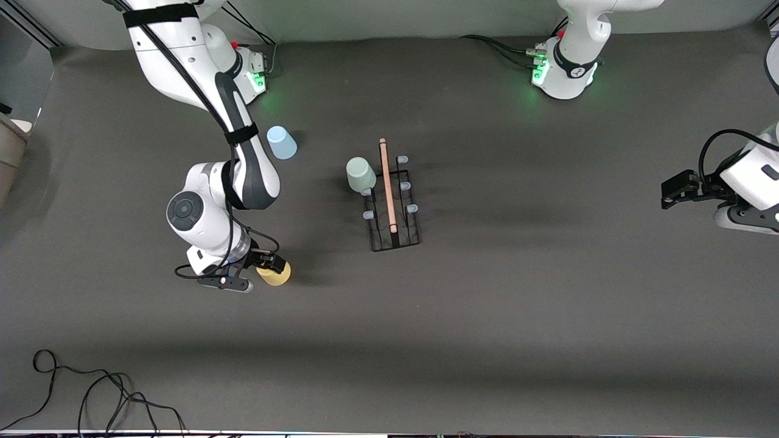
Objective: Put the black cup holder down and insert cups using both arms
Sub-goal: 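Grasp the yellow cup with the right gripper, then carry the yellow cup to the holder and lower it onto a peg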
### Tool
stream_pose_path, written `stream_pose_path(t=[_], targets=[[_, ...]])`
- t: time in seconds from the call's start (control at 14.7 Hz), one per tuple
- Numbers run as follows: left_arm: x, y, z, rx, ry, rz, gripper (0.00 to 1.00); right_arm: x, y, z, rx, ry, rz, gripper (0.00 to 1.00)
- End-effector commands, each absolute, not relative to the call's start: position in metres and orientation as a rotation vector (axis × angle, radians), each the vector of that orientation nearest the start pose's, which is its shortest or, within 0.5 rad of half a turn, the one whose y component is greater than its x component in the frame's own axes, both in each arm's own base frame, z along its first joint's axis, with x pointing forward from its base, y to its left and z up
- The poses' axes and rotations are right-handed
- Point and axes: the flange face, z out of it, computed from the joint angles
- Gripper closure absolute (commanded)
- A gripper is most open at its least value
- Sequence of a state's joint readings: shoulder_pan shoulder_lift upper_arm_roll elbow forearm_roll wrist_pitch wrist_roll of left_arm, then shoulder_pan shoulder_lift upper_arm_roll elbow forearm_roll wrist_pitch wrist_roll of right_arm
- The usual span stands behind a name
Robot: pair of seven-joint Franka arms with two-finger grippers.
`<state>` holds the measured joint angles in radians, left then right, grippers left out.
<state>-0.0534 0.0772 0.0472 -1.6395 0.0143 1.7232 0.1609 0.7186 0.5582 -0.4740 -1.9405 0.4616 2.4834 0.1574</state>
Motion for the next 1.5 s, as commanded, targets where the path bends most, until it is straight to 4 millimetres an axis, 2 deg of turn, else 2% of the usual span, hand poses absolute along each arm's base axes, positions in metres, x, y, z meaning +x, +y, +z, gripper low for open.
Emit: stream_pose_path(t=[0.0,0.07,0.14,0.27,0.34,0.41,0.68,0.82,0.89,1.09,1.23,1.36,1.43], targets=[[0.584,-0.003,0.566,-3.124,0.243,-0.028,0.0,0.61,0.164,0.212,-3.045,0.295,-0.079,0.0],[0.585,-0.003,0.566,-3.124,0.243,-0.031,0.0,0.61,0.165,0.211,-3.046,0.293,-0.074,0.01],[0.585,-0.003,0.565,-3.124,0.243,-0.028,0.0,0.609,0.164,0.21,-3.047,0.292,-0.067,0.13],[0.585,-0.003,0.566,-3.126,0.243,-0.031,0.0,0.607,0.166,0.213,-3.04,0.291,-0.039,0.68],[0.585,-0.003,0.566,-3.126,0.243,-0.031,0.0,0.605,0.167,0.217,-3.032,0.288,0.001,0.87],[0.585,-0.003,0.567,-3.126,0.243,-0.033,0.0,0.605,0.167,0.232,-3.014,0.283,0.021,0.99],[0.585,-0.004,0.568,-3.125,0.246,-0.038,0.0,0.6,0.168,0.311,-2.902,0.383,0.082,1.0],[0.585,-0.003,0.568,-3.125,0.243,-0.038,0.0,0.599,0.179,0.347,-2.856,0.498,0.13,1.0],[0.585,-0.003,0.568,-3.125,0.243,-0.038,0.0,0.598,0.193,0.362,-2.837,0.556,0.155,1.0],[0.585,-0.003,0.567,-3.125,0.246,-0.036,0.0,0.592,0.257,0.397,-2.804,0.68,0.184,1.0],[0.585,-0.002,0.567,-3.126,0.241,-0.036,0.0,0.574,0.311,0.407,-2.794,0.728,0.182,1.0],[0.585,0.003,0.568,-3.126,0.231,-0.038,0.0,0.571,0.337,0.414,-2.802,0.801,0.147,1.0],[0.585,0.003,0.568,-3.126,0.231,-0.038,0.0,0.565,0.35,0.411,-2.811,0.817,0.145,1.0]])
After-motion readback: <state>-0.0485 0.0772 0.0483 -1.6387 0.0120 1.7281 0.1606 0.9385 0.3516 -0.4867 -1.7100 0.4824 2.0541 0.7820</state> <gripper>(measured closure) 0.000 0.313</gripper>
